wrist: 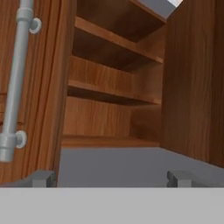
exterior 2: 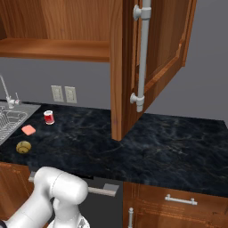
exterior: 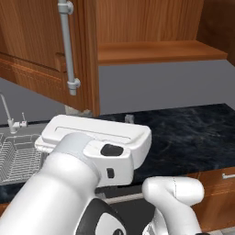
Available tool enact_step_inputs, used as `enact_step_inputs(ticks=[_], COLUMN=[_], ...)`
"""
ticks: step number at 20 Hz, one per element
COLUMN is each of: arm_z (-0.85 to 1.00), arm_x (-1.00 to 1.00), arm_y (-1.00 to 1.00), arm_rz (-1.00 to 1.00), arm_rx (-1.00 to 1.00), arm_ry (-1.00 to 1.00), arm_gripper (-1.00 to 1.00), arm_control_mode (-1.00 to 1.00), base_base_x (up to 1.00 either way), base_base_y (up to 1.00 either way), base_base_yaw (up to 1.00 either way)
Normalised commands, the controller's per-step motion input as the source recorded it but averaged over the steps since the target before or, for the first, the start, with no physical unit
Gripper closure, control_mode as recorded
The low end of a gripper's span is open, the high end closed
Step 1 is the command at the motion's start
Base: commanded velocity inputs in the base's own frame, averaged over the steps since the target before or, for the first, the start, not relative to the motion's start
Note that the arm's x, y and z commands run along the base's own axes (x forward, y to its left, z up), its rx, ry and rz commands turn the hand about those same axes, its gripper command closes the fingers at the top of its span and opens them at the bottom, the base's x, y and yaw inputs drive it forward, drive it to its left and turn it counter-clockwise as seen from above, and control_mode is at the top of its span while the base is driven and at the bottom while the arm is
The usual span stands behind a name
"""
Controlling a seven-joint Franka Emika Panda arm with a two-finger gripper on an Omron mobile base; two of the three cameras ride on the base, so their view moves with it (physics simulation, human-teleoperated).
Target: Open the cabinet. Pick the bar soap and place it next to the sink. Then close the cabinet.
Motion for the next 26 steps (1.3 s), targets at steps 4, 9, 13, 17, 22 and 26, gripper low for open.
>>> enact_step_inputs(ticks=[4,9,13,17,22,26], arm_z=[-0.21,-0.26,-0.11,0.0,0.0,0.0], arm_x=[0.4,0.46,0.38,0.44,0.64,0.58], arm_y=[0.23,0.16,0.29,0.3,0.4,0.53], arm_rz=[0.0,0.0,0.0,0.0,-0.01,-0.02], arm_rx=[0.0,0.0,0.0,-0.03,-0.06,-0.05], arm_ry=[-0.02,0.0,0.0,0.0,0.0,0.0], arm_gripper=[-1.0,-1.0,-1.0,-1.0,-1.0,-1.0], arm_control_mode=[-1.0,-1.0,-1.0,-1.0,-1.0,-1.0], base_base_x=[0.0,0.0,0.0,0.0,0.0,0.0], base_base_y=[0.0,0.0,0.0,0.0,0.0,0.0], base_base_yaw=[0.0,0.0,0.0,0.0,0.0,0.0])
